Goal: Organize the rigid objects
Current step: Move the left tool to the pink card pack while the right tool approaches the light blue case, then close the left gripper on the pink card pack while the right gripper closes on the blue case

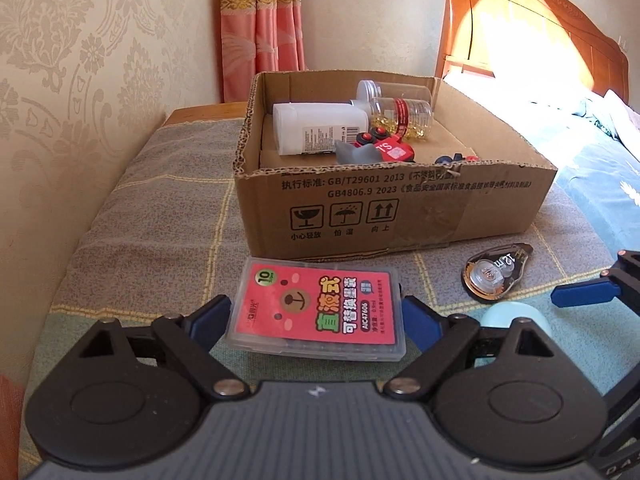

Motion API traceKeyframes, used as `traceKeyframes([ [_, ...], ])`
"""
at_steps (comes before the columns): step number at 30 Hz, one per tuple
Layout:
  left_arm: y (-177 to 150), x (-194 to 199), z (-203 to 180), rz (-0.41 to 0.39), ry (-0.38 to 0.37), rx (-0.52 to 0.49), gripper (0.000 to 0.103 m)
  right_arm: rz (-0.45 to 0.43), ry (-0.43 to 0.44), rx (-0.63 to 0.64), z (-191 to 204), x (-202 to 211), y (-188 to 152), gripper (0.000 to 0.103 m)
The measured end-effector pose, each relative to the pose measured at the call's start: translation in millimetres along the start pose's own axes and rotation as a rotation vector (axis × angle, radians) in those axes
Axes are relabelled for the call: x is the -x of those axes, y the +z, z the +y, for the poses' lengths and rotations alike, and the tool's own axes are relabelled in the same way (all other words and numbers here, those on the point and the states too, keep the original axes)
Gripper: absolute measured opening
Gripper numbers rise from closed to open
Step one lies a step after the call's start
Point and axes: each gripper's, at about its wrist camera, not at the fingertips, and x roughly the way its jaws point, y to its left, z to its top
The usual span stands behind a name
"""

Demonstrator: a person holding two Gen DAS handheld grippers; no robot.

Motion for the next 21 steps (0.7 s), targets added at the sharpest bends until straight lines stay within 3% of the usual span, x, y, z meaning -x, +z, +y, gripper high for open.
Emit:
traceKeyframes([
  [11, -37, 11, 11, 0.115, -0.017, -0.020, 0.091, 0.008, 0.073, 0.041, 9, -12, -2, 0.103],
  [17, -43, 13, 12, 0.104, -0.024, -0.021, 0.095, 0.033, 0.125, 0.060, 22, -2, -10, 0.103],
  [21, -45, 12, 13, 0.092, -0.015, -0.017, 0.100, 0.016, 0.072, 0.046, 24, -3, -12, 0.102],
])
